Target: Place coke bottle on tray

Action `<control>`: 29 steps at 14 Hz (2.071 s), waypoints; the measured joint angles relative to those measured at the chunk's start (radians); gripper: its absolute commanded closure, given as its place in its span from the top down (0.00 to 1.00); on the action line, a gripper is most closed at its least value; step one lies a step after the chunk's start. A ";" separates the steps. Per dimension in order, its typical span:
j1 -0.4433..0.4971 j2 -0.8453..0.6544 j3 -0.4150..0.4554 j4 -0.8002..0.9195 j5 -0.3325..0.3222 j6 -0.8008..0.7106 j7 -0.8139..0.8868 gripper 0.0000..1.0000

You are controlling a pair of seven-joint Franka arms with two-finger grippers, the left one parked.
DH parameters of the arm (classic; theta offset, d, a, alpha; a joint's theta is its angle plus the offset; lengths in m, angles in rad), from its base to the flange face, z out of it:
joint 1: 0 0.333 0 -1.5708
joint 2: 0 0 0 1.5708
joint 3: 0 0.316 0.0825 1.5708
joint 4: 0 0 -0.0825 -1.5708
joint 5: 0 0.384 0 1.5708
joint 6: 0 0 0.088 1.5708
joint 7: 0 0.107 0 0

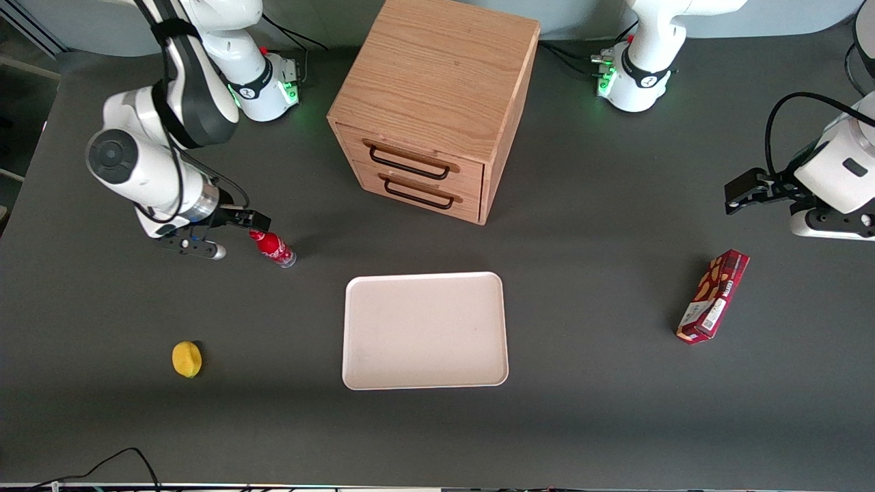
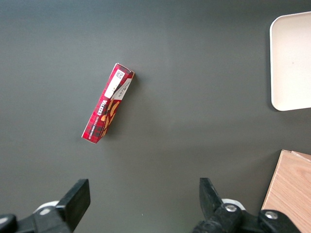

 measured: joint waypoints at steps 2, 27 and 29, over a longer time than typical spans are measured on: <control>0.000 0.004 0.003 -0.043 0.000 0.059 0.000 0.97; 0.026 0.201 0.068 0.870 -0.034 -0.633 0.175 0.00; 0.060 0.359 0.113 1.003 -0.049 -0.633 0.335 0.00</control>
